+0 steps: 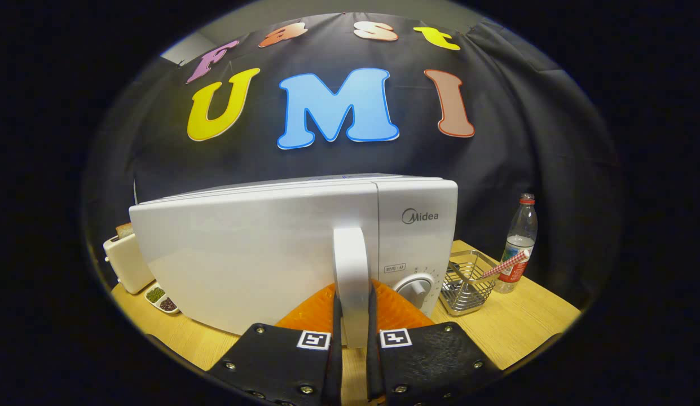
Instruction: Open the microwave, put the food inside, and close the microwave door.
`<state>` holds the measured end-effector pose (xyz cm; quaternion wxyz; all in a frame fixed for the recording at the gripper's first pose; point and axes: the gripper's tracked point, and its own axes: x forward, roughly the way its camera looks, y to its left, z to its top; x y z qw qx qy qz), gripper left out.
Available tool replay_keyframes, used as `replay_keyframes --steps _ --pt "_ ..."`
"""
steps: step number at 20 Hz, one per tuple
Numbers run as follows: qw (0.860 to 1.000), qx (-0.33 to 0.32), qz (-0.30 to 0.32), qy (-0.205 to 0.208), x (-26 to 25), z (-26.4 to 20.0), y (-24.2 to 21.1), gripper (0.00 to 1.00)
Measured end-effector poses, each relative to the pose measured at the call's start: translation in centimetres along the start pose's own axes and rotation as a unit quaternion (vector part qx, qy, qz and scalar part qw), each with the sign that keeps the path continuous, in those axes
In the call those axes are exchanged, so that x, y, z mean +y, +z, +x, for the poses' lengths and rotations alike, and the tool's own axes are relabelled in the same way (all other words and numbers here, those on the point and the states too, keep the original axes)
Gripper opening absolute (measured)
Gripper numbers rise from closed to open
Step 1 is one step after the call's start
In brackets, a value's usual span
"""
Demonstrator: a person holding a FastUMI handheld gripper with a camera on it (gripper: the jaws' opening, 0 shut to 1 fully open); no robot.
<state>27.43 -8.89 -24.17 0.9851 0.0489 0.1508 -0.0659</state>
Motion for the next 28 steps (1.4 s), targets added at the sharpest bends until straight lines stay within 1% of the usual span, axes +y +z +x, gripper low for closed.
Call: replay_keyframes --steps 2,3,4,6,11,13,16,22,24,28 --pt "1.000 0.001 0.011 0.015 0.2 -0.3 -0.1 0.18" --pt "1.000 0.005 0.026 0.017 0.2 -0.4 -0.2 0.08" --pt "0.999 0.009 0.028 0.017 0.2 -0.3 -0.4 0.08" --pt "1.000 0.001 0.027 0.011 0.4 -1.4 -0.4 0.08" --pt "1.000 0.005 0.017 0.026 1.5 -6.6 -1.5 0.08" --pt "0.999 -0.004 0.006 0.043 2.1 -8.5 -1.9 0.08" --pt "0.996 -0.010 0.013 0.083 3.9 -12.1 -2.8 0.07" --pt "0.985 -0.033 -0.015 0.169 10.1 -20.2 -4.8 0.07" --pt "0.982 -0.040 -0.023 0.184 11.8 -21.8 -5.2 0.07" --pt "0.980 -0.043 -0.028 0.192 14.6 -23.9 -5.9 0.07"
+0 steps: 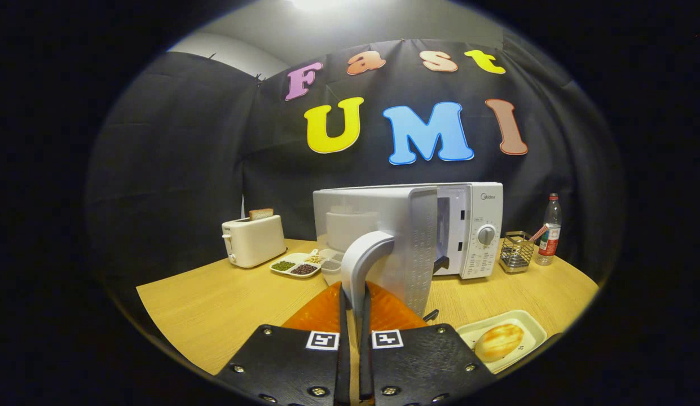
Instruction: Open the microwave, put the food inside, and close the microwave door.
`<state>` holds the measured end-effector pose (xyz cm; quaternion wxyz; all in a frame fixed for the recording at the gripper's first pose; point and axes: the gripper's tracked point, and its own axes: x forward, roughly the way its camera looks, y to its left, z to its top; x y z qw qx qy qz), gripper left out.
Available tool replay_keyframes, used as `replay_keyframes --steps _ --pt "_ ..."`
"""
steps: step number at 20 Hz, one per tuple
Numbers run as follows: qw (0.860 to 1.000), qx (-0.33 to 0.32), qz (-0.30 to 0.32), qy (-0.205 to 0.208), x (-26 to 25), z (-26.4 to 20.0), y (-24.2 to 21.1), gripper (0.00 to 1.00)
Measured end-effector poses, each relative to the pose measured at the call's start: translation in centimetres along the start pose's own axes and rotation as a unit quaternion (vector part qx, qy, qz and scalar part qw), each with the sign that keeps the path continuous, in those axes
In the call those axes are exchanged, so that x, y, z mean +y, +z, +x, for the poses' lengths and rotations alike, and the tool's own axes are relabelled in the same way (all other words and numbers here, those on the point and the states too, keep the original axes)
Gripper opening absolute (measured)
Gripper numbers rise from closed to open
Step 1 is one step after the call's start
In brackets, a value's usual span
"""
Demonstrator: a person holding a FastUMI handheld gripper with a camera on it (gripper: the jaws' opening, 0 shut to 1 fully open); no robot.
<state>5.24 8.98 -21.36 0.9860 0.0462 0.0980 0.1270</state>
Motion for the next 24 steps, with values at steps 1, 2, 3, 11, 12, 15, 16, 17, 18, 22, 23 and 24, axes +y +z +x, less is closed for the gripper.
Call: replay_keyframes --steps 1,2,3,11,12,15,16,17,18,22,23,24 --pt "1.000 -0.003 0.001 0.001 0.8 -0.2 -0.1 0.07" --pt "1.000 -0.004 0.001 0.001 1.9 -0.3 -0.1 0.07" --pt "1.000 -0.007 0.000 0.000 2.9 -0.3 -0.2 0.07" --pt "0.996 -0.053 -0.041 -0.052 9.7 -0.1 -0.6 0.06" --pt "0.996 -0.054 -0.036 -0.062 10.3 0.0 -0.6 0.06" --pt "0.994 -0.061 -0.024 -0.088 12.6 0.6 -0.6 0.06" --pt "0.993 -0.064 -0.026 -0.096 13.5 0.8 -0.6 0.06" --pt "0.992 -0.066 -0.026 -0.106 14.1 1.0 -0.7 0.06" --pt "0.990 -0.073 -0.024 -0.116 14.6 1.2 -0.7 0.06" --pt "0.982 -0.100 -0.031 -0.154 16.5 2.1 -0.5 0.06" --pt "0.982 -0.098 -0.029 -0.157 16.5 2.2 -0.7 0.06" --pt "0.983 -0.097 -0.023 -0.155 16.4 2.3 -0.9 0.06"
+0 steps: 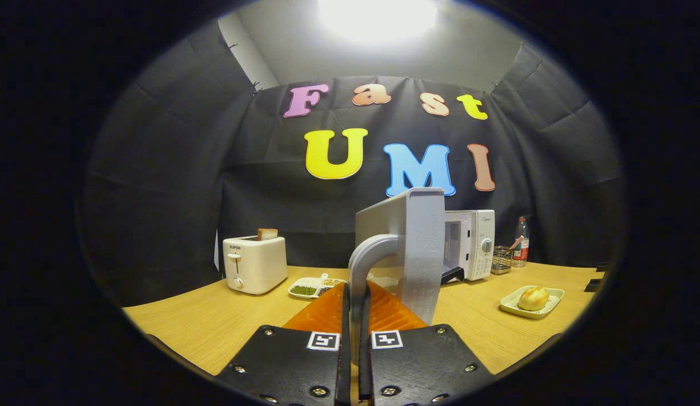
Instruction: Open the microwave, put the food inside, and close the microwave door.
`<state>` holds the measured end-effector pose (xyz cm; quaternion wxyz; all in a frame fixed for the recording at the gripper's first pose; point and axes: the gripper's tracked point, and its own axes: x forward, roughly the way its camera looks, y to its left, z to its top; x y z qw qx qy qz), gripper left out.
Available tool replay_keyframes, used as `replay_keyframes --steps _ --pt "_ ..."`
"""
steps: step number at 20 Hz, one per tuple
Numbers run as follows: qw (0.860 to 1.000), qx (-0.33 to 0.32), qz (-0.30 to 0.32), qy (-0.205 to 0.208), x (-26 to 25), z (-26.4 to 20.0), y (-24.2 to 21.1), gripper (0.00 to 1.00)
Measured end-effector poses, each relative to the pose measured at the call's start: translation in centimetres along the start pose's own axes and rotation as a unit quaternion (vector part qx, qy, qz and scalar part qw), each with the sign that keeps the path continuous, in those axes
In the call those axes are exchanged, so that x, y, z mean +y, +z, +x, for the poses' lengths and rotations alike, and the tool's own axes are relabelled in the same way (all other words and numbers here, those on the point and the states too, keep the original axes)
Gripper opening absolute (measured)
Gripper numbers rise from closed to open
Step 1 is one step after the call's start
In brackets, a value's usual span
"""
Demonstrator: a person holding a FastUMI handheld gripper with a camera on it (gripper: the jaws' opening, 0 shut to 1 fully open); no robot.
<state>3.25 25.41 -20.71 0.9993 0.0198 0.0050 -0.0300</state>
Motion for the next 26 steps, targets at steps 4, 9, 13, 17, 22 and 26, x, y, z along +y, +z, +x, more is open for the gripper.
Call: replay_keyframes --steps 4,9,13,17,22,26 --pt "1.000 0.019 0.007 0.003 -0.7 -0.2 0.1 0.07" --pt "0.999 0.024 0.013 0.031 -0.1 -2.6 1.1 0.69" --pt "0.993 0.010 0.013 0.116 1.3 -5.9 2.7 0.71" --pt "0.985 0.006 0.025 0.168 -1.3 -7.3 5.2 0.80" --pt "0.986 0.053 -0.011 0.159 -8.3 -5.0 4.7 0.80" --pt "0.992 0.054 -0.063 0.093 -16.7 -2.0 3.5 0.80"
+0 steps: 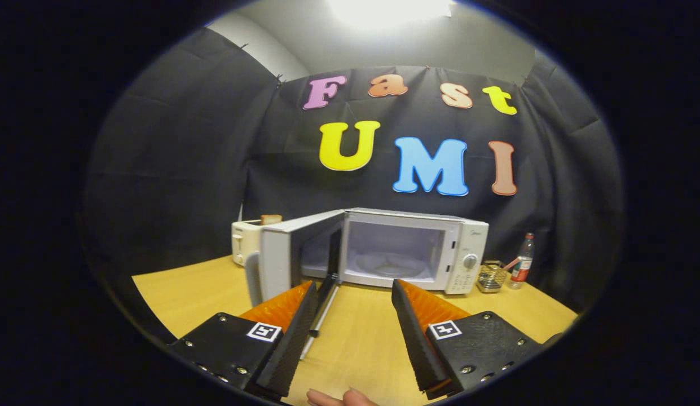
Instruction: Open the microwave, put the food inside, and close the microwave door.
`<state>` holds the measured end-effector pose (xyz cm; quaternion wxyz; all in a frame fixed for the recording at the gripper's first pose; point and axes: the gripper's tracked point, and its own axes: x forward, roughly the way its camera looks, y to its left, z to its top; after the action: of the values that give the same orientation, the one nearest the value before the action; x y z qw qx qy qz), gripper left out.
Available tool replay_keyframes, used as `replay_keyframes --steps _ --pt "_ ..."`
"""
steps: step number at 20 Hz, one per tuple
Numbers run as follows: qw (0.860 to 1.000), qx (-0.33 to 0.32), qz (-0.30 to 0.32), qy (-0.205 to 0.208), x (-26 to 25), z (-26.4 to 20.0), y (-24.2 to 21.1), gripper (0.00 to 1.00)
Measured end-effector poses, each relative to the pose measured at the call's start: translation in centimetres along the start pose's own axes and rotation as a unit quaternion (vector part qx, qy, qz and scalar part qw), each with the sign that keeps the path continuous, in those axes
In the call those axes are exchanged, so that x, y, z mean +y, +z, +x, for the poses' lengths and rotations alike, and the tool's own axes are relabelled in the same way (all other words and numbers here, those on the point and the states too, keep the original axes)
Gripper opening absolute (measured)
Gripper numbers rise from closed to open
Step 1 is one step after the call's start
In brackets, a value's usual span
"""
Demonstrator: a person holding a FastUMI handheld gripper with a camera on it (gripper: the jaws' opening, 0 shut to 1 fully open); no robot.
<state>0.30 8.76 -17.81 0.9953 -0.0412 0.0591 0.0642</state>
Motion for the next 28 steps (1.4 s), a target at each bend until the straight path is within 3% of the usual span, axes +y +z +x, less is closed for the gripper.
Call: replay_keyframes --steps 9,15,21,28 --pt "0.997 0.071 -0.002 -0.041 -10.5 1.0 -5.3 0.80" --pt "0.986 0.154 0.019 -0.057 -16.5 1.5 -10.0 0.80" --pt "0.957 0.282 0.062 -0.010 -18.0 2.5 -15.7 0.81" --pt "0.957 0.282 0.044 -0.054 -19.9 2.5 -15.7 0.82"
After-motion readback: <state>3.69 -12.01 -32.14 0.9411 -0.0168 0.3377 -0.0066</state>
